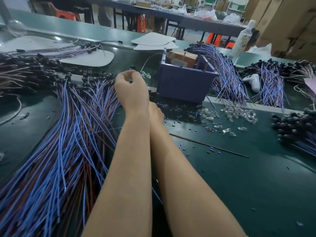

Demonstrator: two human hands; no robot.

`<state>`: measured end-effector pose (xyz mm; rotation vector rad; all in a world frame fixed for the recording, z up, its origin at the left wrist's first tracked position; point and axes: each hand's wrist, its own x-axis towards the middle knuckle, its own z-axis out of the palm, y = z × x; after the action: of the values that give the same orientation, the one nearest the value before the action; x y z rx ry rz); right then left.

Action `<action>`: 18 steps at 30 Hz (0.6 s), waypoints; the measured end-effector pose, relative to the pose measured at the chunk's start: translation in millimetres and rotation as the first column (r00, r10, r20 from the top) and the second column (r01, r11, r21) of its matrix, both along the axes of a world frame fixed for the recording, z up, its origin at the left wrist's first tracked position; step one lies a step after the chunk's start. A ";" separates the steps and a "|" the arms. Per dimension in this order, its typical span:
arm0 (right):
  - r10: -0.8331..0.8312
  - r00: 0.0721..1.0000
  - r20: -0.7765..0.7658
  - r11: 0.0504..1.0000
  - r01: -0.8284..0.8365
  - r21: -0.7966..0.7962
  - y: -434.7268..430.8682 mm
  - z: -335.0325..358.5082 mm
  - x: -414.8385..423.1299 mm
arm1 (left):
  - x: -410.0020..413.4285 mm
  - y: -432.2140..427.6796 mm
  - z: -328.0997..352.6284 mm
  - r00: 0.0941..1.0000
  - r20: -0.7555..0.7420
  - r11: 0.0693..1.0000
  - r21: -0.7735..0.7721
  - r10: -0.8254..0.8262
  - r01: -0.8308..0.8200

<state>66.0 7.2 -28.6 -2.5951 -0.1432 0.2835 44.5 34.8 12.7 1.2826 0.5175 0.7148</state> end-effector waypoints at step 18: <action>-0.288 0.957 -0.033 0.266 0.113 0.957 -66.7 34.4 5.6 | 12.1 -19.5 -7.5 0.958 -0.147 0.918 0.282 -0.247 0.279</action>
<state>71.6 -59.6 5.8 -1.3363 -0.0044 -0.1127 56.6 15.3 5.2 1.6485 0.3195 0.5101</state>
